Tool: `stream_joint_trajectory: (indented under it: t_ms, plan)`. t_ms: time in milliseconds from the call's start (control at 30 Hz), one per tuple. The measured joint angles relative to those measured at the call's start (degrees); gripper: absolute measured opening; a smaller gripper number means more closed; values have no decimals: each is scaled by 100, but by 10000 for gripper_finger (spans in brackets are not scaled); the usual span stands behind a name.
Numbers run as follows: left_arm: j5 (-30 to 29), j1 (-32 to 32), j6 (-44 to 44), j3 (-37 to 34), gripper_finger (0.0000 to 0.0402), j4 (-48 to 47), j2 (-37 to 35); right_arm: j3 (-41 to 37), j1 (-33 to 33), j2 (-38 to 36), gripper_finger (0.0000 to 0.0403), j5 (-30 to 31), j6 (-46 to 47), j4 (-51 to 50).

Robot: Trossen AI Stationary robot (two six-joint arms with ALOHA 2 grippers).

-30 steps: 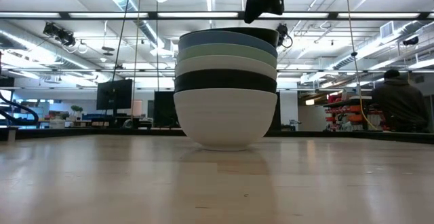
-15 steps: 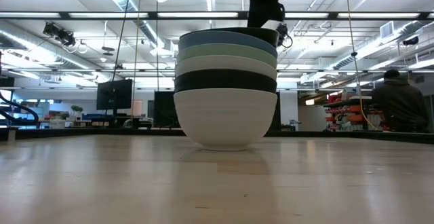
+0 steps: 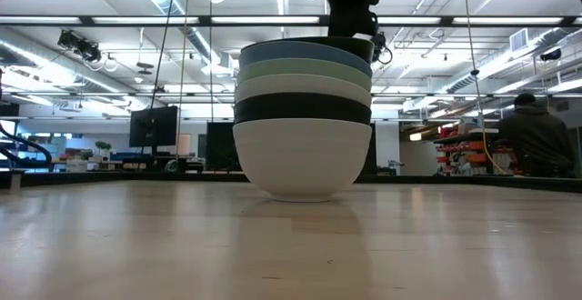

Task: Nest bowls inside each other
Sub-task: Stack the black bowl on top of the blue bowl

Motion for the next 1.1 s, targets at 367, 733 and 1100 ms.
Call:
stream_joint_trajectory:
  t_ms: [367, 733, 1100]
  plan:
    - [2, 2, -9, 0, 24, -2, 0, -583, -238, -2, 0, -242, -195, 510]
    - [0, 2, 12, 0, 14, 0, 1, -671, -245, -2, 0, -412, -294, 737]
    - [-68, 173, 48, 7, 22, 9, -7, -616, -46, -11, 0, -839, -897, 1992]
